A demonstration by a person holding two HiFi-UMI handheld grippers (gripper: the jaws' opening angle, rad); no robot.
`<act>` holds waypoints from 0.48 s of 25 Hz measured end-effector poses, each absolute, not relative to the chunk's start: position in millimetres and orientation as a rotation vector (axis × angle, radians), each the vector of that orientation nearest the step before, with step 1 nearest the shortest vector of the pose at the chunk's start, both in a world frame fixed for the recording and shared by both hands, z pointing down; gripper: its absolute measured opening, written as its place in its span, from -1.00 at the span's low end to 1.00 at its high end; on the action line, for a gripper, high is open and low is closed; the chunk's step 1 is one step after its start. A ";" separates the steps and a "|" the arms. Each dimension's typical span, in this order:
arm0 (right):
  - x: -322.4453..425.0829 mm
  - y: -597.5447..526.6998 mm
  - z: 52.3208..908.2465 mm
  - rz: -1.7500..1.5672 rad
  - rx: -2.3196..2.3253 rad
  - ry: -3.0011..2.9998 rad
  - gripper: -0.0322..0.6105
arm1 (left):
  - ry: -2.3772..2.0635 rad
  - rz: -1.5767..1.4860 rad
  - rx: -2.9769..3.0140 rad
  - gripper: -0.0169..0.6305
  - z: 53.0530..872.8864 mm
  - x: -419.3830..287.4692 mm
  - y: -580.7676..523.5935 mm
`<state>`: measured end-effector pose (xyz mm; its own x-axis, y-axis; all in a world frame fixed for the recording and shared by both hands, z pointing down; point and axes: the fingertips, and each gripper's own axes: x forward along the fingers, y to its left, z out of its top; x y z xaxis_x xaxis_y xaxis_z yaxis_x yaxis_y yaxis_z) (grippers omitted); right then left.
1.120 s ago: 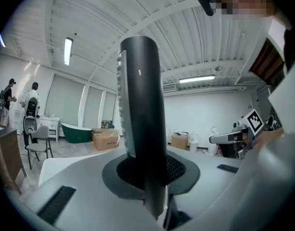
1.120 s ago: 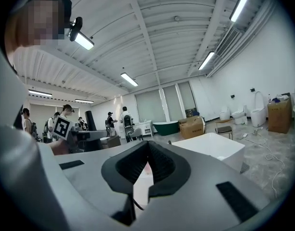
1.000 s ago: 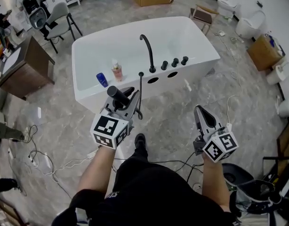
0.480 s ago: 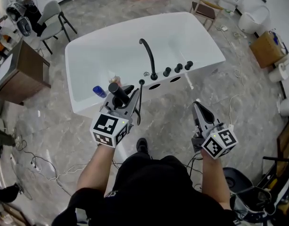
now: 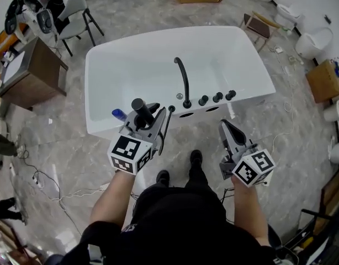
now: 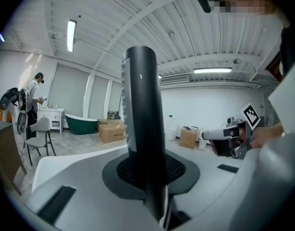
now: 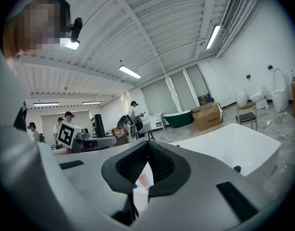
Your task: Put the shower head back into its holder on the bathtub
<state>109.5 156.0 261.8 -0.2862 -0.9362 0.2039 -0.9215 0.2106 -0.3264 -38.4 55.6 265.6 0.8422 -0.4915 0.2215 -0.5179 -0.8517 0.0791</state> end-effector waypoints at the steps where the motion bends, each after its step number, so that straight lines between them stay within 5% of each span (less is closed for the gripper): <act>1: 114.7 142.6 264.1 -0.610 -1.816 2.442 -0.86 | -0.827 0.301 2.875 -0.71 266.9 -33.3 47.4; 12: 174.4 50.7 315.9 -0.723 -1.479 2.770 -0.86 | -1.151 0.337 2.736 -0.71 271.5 28.6 -10.6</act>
